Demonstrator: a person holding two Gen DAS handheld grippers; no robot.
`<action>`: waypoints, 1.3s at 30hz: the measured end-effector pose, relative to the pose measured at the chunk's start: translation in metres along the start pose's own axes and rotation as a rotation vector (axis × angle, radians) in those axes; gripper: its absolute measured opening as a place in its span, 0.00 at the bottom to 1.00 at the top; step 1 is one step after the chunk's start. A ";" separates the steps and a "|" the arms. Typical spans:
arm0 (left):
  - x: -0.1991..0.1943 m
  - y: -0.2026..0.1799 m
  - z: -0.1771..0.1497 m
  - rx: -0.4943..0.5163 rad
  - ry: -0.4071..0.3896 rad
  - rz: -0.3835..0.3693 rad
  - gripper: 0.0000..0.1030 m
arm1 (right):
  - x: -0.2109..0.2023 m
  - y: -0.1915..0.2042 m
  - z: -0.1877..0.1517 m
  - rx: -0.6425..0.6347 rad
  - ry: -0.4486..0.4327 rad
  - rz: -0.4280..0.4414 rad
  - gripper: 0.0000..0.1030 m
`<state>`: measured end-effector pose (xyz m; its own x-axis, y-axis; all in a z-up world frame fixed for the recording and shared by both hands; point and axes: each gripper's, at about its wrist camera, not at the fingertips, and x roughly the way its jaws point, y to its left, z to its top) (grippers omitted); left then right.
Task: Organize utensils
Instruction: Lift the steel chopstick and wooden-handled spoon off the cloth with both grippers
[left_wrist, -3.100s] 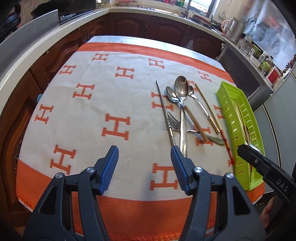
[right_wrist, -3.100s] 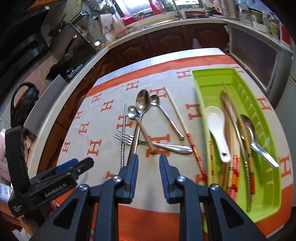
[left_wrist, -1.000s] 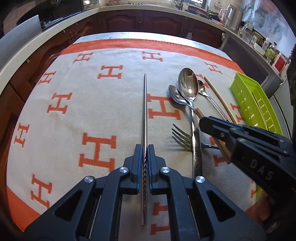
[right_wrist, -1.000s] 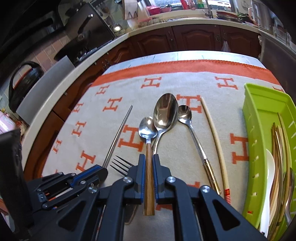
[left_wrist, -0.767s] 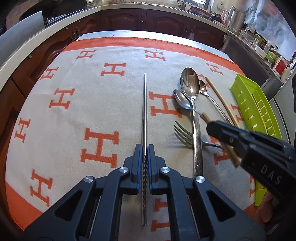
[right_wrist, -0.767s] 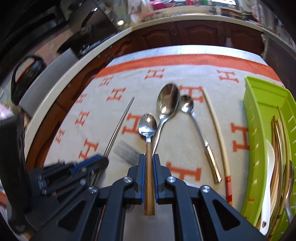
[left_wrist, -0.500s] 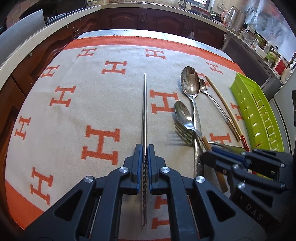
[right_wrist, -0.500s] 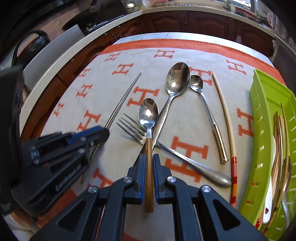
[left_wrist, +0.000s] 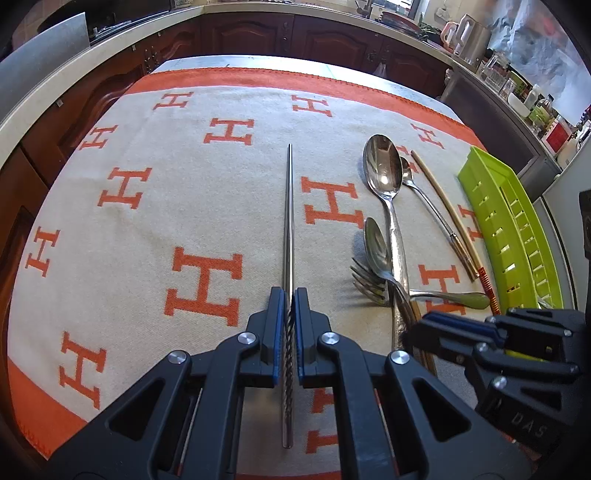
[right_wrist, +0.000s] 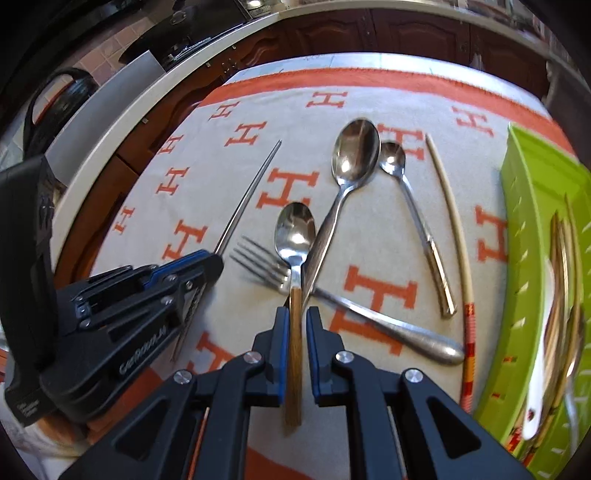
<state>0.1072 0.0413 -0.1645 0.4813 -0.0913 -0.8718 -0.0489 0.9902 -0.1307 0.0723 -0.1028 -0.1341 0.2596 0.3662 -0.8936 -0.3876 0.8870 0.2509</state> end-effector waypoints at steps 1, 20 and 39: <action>0.000 0.000 0.000 -0.001 0.001 -0.002 0.03 | 0.001 0.003 0.002 -0.014 -0.005 -0.013 0.09; 0.002 0.006 0.002 -0.013 0.011 -0.040 0.04 | 0.014 0.026 0.008 -0.218 -0.039 -0.181 0.23; 0.003 0.005 0.003 -0.018 0.018 -0.038 0.04 | 0.005 -0.003 0.015 -0.081 -0.044 -0.050 0.06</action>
<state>0.1105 0.0466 -0.1666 0.4677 -0.1306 -0.8742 -0.0465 0.9840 -0.1719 0.0877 -0.0994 -0.1341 0.3183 0.3355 -0.8866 -0.4428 0.8796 0.1739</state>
